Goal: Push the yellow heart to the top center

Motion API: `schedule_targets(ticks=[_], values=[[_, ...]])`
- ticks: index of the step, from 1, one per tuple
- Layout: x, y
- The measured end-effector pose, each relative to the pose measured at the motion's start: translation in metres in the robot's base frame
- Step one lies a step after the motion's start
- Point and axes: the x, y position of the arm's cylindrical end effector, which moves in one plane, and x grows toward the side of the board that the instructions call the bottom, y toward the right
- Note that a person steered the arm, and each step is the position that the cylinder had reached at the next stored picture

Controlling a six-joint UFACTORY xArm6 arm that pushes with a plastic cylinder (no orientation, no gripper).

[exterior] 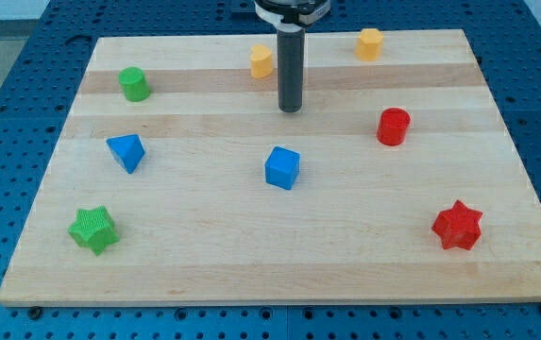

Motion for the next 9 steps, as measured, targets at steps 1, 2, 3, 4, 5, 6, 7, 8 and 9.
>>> schedule_targets(ticks=[1,2,3,4,5,6,7,8,9], values=[[0.000,-0.001],[-0.013,-0.004],[-0.014,-0.004],[-0.023,-0.008],[-0.025,-0.084],[-0.059,-0.097],[-0.066,-0.097],[-0.062,-0.095],[-0.045,-0.056]])
